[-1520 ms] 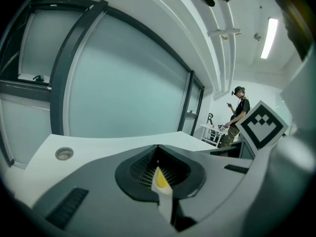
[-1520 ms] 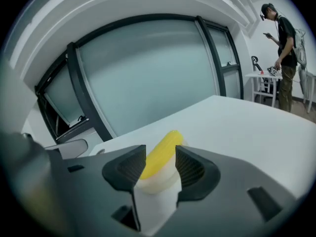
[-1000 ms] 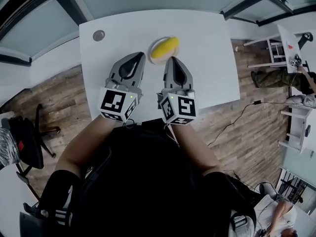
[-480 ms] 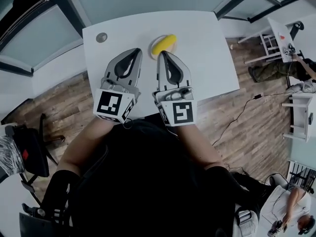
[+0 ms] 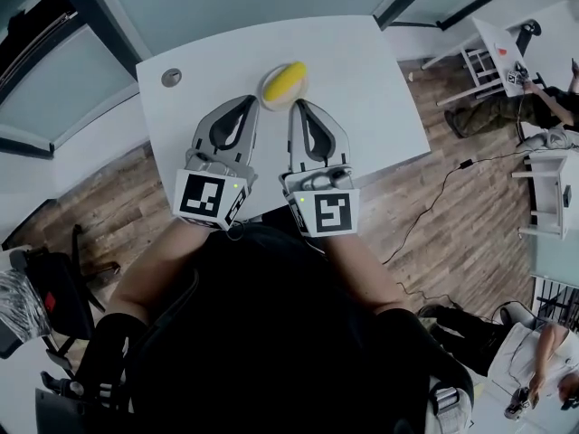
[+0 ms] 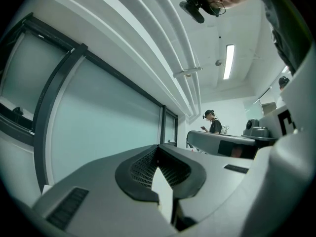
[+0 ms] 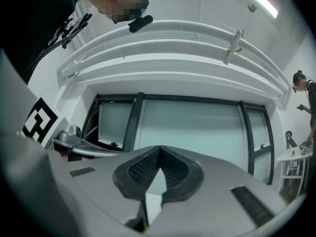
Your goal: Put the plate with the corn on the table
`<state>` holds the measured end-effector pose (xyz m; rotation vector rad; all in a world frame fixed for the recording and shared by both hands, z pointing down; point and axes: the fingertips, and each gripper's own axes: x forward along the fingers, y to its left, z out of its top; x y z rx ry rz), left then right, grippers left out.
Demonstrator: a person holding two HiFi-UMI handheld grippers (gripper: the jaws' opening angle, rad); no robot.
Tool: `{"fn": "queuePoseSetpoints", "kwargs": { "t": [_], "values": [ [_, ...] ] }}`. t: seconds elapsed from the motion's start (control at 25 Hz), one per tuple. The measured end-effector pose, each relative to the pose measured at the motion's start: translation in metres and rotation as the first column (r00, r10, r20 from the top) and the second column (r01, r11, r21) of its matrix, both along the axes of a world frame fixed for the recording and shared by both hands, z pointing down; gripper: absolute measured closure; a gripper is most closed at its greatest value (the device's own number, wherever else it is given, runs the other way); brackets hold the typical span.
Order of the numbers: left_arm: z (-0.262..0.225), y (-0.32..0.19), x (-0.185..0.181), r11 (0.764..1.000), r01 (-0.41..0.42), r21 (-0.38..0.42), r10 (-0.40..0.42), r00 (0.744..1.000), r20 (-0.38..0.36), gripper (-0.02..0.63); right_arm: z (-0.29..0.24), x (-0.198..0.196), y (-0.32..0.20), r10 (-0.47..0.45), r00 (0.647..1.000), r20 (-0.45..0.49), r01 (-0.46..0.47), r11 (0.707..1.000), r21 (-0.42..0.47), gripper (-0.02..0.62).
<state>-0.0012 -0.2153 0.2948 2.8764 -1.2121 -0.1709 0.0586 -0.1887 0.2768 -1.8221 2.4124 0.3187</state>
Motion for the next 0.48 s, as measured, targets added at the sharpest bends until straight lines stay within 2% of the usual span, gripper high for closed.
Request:
{"fn": "queuePoseSetpoints", "kwargs": {
  "t": [0.24, 0.48],
  "values": [
    [0.003, 0.006, 0.009, 1.0, -0.022, -0.005, 0.022, 1.0, -0.003, 0.603, 0.007, 0.008, 0.005, 0.033, 0.999, 0.002, -0.033, 0.999, -0.025, 0.594],
    [0.007, 0.002, 0.009, 1.0, -0.006, -0.011, 0.006, 1.0, 0.0, 0.603, 0.02, 0.013, 0.001, 0.052, 0.999, 0.015, -0.051, 0.996, -0.073, 0.594]
  ]
}}
